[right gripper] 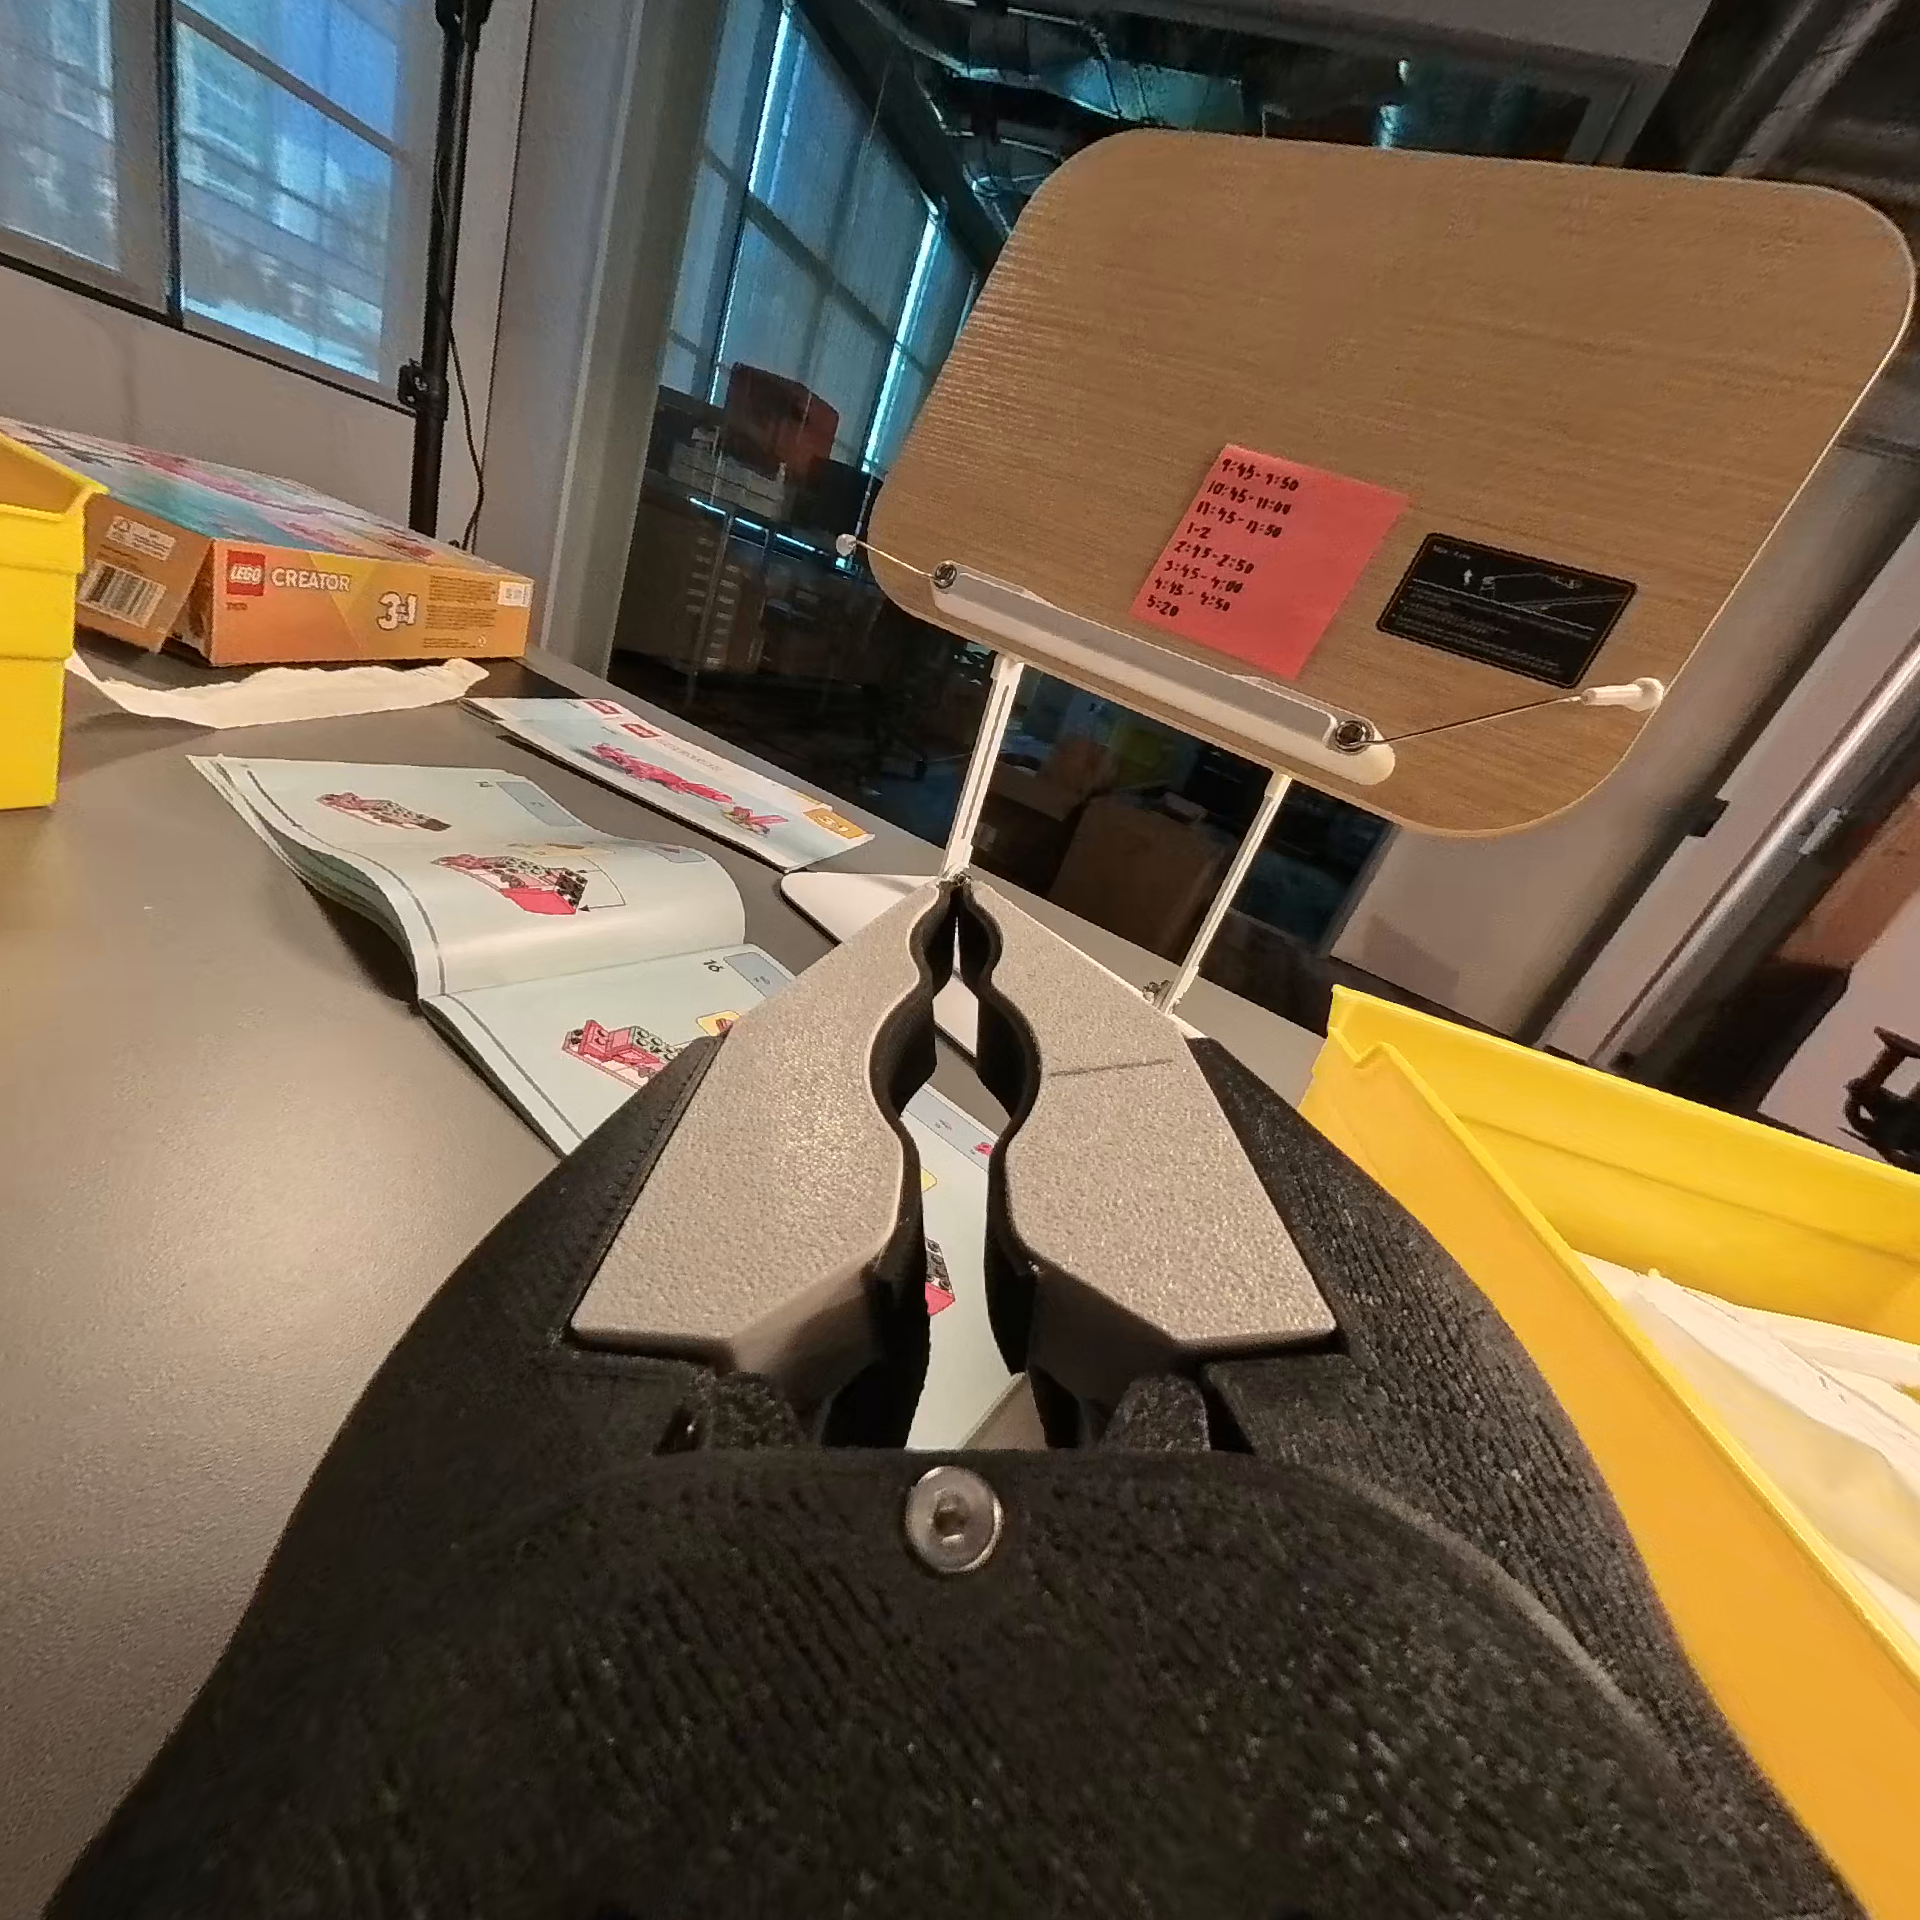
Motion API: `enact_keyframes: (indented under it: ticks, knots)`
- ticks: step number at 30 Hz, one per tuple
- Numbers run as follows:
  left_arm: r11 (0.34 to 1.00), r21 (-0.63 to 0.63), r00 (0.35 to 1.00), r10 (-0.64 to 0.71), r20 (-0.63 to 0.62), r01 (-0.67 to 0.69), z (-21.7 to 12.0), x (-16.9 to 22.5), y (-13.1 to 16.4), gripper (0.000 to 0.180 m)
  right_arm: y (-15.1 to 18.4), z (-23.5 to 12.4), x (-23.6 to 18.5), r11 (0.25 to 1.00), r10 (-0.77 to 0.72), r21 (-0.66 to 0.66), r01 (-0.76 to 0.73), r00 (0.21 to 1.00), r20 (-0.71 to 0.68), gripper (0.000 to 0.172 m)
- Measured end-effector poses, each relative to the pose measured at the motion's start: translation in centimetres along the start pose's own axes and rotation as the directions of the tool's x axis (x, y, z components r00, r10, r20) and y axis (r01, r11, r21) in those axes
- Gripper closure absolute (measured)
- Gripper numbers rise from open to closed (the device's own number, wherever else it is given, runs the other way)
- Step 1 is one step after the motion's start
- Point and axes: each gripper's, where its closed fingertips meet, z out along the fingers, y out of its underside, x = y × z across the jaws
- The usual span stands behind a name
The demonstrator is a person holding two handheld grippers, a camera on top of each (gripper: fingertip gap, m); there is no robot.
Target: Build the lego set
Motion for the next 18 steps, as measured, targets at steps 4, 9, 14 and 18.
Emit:
enact_keyframes:
  ticks: [4, 9, 14, 18]
  knots:
    - [0.998, 0.057, 1.0, 0.024, -0.016, -0.023, -0.7, 0.2, -0.5, 0.18, 0.0, 0.0, 0.0, 1.0, 0.004, 0.002, -0.004, 1.0, -0.001, 0.172]
    - [0.996, 0.085, 0.999, 0.025, -0.036, -0.022, -1.7, 0.7, -0.5, 0.18, -0.1, -0.1, 0.0, 1.0, 0.013, 0.007, -0.013, 1.0, 0.001, 0.172]
    - [0.996, 0.068, 0.998, -0.049, -0.032, 0.051, -1.6, 0.6, -0.3, 0.163, -0.2, -0.1, 0.1, 1.0, 0.026, 0.013, -0.026, 1.0, 0.002, 0.172]
    - [0.993, 0.03, 0.993, -0.11, -0.038, 0.111, -0.6, 0.2, 0.2, 0.166, -0.2, -0.2, 0.2, 0.999, 0.037, 0.018, -0.037, 0.999, 0.003, 0.172]
